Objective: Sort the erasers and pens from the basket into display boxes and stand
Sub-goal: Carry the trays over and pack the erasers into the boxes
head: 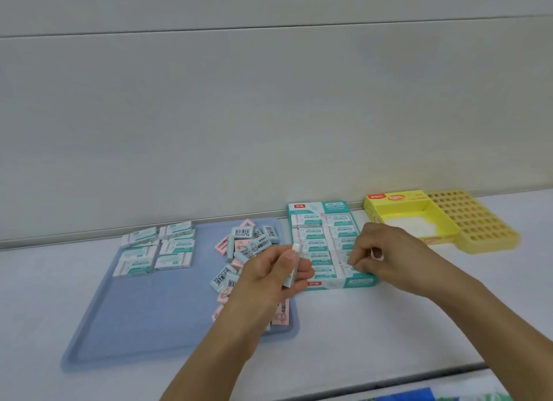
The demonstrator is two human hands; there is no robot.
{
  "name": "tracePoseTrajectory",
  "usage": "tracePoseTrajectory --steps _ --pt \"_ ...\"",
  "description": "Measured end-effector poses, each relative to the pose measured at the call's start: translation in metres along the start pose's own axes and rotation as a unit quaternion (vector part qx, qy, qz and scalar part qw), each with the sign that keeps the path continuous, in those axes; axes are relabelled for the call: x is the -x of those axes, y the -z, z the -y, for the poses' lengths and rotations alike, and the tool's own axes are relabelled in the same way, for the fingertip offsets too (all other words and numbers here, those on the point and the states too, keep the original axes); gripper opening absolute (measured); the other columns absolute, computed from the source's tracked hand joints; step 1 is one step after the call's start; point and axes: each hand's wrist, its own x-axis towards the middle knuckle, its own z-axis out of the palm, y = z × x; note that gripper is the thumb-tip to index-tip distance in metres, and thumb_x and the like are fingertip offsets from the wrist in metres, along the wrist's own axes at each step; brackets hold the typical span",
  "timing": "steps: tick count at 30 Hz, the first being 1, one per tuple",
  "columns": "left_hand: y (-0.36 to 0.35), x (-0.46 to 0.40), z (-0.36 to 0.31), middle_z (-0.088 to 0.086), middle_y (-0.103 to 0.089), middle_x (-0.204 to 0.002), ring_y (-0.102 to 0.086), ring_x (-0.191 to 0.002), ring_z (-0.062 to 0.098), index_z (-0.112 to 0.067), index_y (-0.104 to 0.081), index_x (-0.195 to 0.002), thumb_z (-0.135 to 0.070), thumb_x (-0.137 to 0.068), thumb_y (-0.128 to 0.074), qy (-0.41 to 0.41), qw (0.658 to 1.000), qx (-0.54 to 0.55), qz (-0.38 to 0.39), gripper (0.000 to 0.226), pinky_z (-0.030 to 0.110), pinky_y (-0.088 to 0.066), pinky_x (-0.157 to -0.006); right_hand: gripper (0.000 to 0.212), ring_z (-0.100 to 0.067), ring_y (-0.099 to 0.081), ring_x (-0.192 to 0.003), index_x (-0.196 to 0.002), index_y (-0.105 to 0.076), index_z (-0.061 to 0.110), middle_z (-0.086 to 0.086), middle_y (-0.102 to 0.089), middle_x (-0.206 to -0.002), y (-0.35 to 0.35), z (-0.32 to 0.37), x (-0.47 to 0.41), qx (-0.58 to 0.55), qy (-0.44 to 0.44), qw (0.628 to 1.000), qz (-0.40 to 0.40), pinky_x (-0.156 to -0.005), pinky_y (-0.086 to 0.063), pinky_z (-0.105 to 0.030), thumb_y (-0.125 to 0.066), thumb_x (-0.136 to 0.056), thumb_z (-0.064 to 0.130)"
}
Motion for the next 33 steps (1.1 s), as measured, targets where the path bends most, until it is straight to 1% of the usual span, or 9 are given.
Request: tracePoseTrajectory --steps 4,11,20,23,25,27,29,31,33 --pt "-0.002 -0.001 -0.001 0.009 -0.075 -0.096 -0.073 -0.090 0.020 -0.007 -0.066 -0.108 -0.021 -0.101 -0.046 0.003 0.999 0.038 -0.001 0.026 0.022 -0.058 -0.073 0.022 -0.006 -0.050 -0.083 -0.084 -0.056 0.030 0.012 -0.052 -0.088 0.001 0.003 -0.004 0.033 -0.026 0.999 -0.018 -0.073 -0.045 -0.029 -0.075 -0.078 0.021" --pt "-0.010 -0.007 -0.010 0.019 -0.072 -0.103 -0.072 -0.091 0.026 -0.005 -0.061 -0.120 -0.023 -0.098 -0.049 0.027 0.987 0.153 0.038 0.032 0.033 -0.060 -0.079 0.030 -0.007 -0.056 -0.089 -0.111 -0.066 0.033 0.013 -0.059 -0.097 -0.019 0.043 -0.006 -0.252 0.087 0.960 -0.081 -0.068 -0.040 -0.014 -0.065 -0.082 0.040" --pt "-0.034 -0.026 -0.017 0.019 -0.071 -0.108 -0.068 -0.104 0.031 0.003 -0.055 -0.123 -0.012 -0.094 -0.058 0.031 0.960 0.276 0.008 0.033 0.036 -0.060 -0.080 0.022 -0.012 -0.058 -0.087 -0.087 -0.064 0.028 0.011 -0.059 -0.093 -0.025 0.049 -0.005 -0.220 0.105 0.948 -0.203 -0.067 -0.038 -0.010 -0.081 -0.072 0.025" --pt "-0.037 -0.031 -0.021 0.014 -0.072 -0.106 -0.070 -0.100 0.024 -0.003 -0.059 -0.117 -0.019 -0.099 -0.053 0.021 0.978 0.205 0.011 0.025 0.038 -0.059 -0.083 0.008 -0.010 -0.059 -0.084 -0.081 -0.066 0.022 0.010 -0.062 -0.087 -0.018 0.040 -0.014 -0.219 0.084 0.939 -0.252 -0.065 -0.038 -0.011 -0.073 -0.083 0.017" --pt "-0.032 -0.039 -0.024 0.002 -0.071 -0.111 -0.069 -0.098 0.013 -0.015 -0.057 -0.119 -0.026 -0.100 -0.050 -0.030 0.999 0.027 -0.031 0.023 0.032 -0.057 -0.086 0.008 -0.006 -0.059 -0.077 -0.080 -0.068 0.021 0.010 -0.066 -0.081 -0.007 0.026 -0.023 -0.236 0.035 0.934 -0.267 -0.063 -0.041 -0.015 -0.070 -0.085 0.015" --pt "-0.021 -0.052 -0.023 -0.011 -0.060 -0.127 -0.060 -0.109 0.005 -0.029 -0.049 -0.129 -0.032 -0.100 -0.047 -0.136 0.949 -0.268 -0.092 0.029 0.027 -0.049 -0.093 0.008 -0.006 -0.056 -0.072 -0.079 -0.067 0.024 0.009 -0.065 -0.081 0.002 0.007 -0.036 -0.182 -0.010 0.947 -0.263 -0.067 -0.044 -0.023 -0.068 -0.085 0.019" --pt "-0.015 -0.065 -0.018 -0.011 -0.045 -0.142 -0.044 -0.127 0.008 -0.029 -0.037 -0.142 -0.037 -0.101 -0.041 -0.209 0.824 -0.523 -0.072 0.043 0.031 -0.036 -0.107 0.010 -0.007 -0.053 -0.073 -0.079 -0.066 0.029 0.006 -0.061 -0.082 0.005 -0.006 -0.050 -0.107 -0.041 0.969 -0.221 -0.072 -0.046 -0.031 -0.067 -0.086 0.022" --pt "-0.014 -0.074 -0.010 -0.007 -0.024 -0.158 -0.021 -0.145 0.011 -0.024 -0.022 -0.151 -0.044 -0.102 -0.034 -0.202 0.721 -0.662 0.008 0.054 0.038 -0.015 -0.120 0.011 -0.011 -0.055 -0.077 -0.080 -0.069 0.028 0.007 -0.058 -0.081 0.004 -0.012 -0.062 -0.074 -0.048 0.981 -0.171 -0.074 -0.045 -0.032 -0.065 -0.088 0.021" --pt "-0.013 -0.076 -0.004 -0.008 -0.006 -0.163 -0.001 -0.149 0.009 -0.023 -0.012 -0.154 -0.049 -0.102 -0.027 -0.170 0.677 -0.713 0.063 0.061 0.039 0.002 -0.121 0.012 -0.012 -0.056 -0.079 -0.085 -0.073 0.020 0.013 -0.055 -0.077 0.001 -0.012 -0.070 -0.057 -0.043 0.987 -0.143 -0.071 -0.043 -0.029 -0.062 -0.090 0.018"
